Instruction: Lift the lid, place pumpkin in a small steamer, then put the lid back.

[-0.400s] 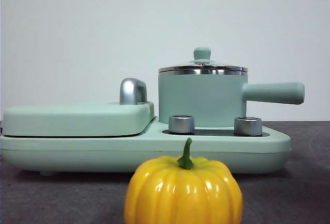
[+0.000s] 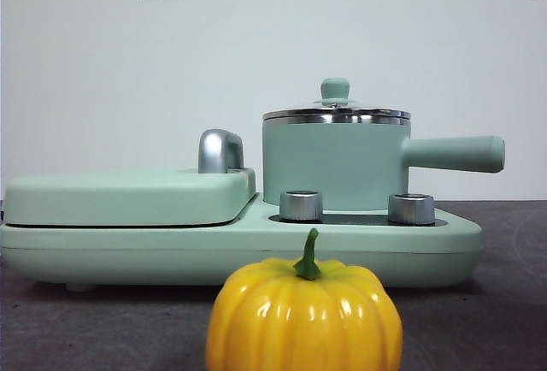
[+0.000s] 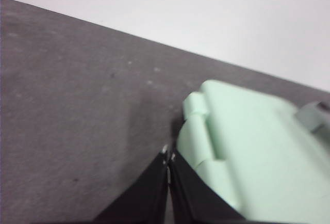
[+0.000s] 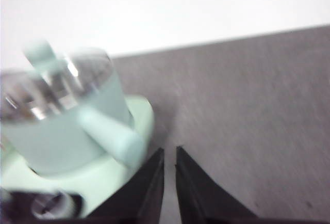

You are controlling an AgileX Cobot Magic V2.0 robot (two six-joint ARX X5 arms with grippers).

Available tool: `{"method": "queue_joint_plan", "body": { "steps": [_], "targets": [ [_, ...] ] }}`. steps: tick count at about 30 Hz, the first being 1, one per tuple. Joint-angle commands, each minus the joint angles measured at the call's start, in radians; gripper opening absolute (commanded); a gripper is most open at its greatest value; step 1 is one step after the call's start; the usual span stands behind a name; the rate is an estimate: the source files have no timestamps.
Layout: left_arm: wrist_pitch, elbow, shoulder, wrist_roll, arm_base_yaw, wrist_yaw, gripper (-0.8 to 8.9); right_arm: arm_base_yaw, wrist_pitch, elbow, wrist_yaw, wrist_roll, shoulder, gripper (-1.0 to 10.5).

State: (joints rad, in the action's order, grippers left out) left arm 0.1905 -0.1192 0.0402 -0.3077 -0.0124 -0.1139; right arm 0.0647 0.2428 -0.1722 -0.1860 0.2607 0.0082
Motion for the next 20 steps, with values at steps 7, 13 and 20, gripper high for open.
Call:
{"method": "queue_joint_plan", "body": {
  "steps": [7,13,20],
  "targets": [
    [0.137,-0.300,0.168,-0.040,-0.034,-0.132,0.08,0.014,0.233,-0.314,-0.073,0.067,0.117,0.3],
    [0.275,-0.534,0.327,-0.012,-0.063,-0.267,0.08,0.014,0.414,-0.527,-0.204,0.006,0.260,0.4],
    [0.333,-0.712,0.445,0.012,-0.101,-0.427,0.08,0.014,0.500,-0.679,-0.457,-0.090,0.385,0.4]
  ]
}}
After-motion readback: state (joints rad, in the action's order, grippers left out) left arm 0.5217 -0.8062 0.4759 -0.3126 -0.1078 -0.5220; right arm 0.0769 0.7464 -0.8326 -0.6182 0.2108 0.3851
